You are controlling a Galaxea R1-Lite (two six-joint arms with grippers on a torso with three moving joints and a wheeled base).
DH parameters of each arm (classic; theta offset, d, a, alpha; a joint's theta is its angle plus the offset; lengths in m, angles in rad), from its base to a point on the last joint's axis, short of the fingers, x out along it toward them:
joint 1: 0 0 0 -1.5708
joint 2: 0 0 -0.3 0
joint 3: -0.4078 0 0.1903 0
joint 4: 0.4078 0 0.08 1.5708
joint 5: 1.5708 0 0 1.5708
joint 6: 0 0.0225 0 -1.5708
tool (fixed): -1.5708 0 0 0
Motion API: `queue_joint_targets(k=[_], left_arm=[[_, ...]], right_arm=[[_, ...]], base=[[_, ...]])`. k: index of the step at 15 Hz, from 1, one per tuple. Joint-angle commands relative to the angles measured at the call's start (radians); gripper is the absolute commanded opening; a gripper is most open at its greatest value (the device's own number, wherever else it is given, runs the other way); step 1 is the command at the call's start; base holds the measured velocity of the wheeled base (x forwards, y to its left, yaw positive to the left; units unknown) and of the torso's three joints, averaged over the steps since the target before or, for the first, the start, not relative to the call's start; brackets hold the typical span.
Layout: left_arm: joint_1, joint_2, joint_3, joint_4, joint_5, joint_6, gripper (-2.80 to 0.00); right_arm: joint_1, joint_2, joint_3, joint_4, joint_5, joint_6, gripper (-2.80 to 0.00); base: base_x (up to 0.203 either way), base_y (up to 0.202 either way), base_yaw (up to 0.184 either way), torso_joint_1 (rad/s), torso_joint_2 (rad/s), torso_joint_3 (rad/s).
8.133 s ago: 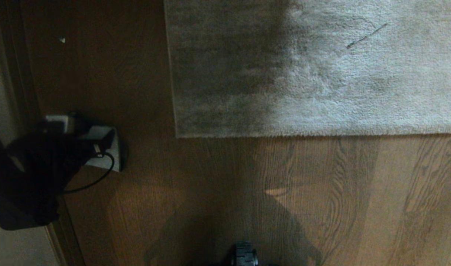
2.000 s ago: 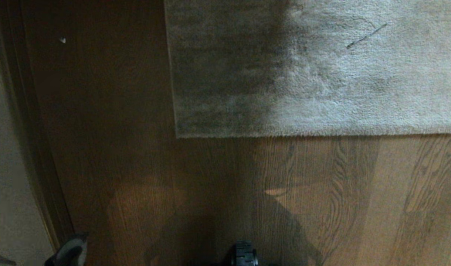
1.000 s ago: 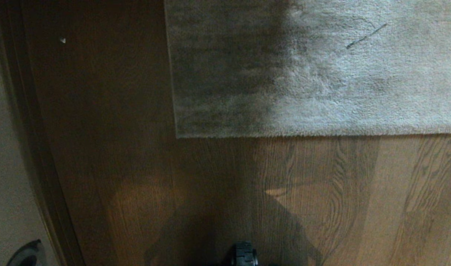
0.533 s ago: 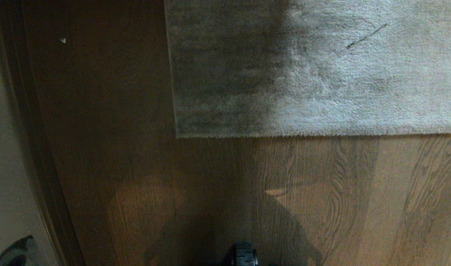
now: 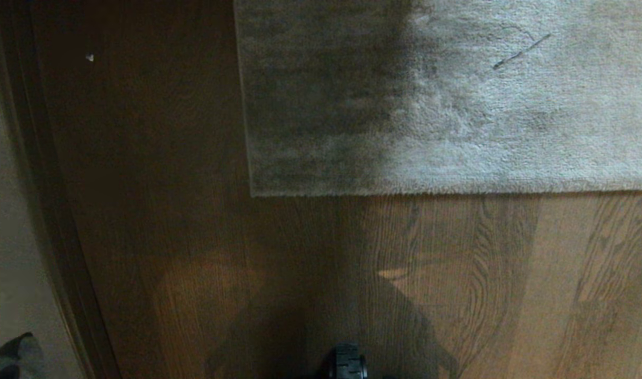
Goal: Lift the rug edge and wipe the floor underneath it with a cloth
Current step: Pick up the rag
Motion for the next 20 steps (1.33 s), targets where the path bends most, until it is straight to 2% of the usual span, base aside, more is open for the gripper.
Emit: queue_joint_targets(k=[1,20], left_arm=[[0.0,-0.005,0.0,0.002,0.0,0.001,-2.8],[0.0,-0.005,0.0,0.002,0.0,0.0,-2.8]], right_arm=[[0.0,0.0,0.0,0.0,0.0,0.0,-2.8],[0.0,0.0,0.0,0.001,0.0,-0.013,-2.8]], base=[[0.0,0.0,0.0,0.0,0.0,0.0],[0.0,0.0,0.0,0.0,0.0,0.0]])
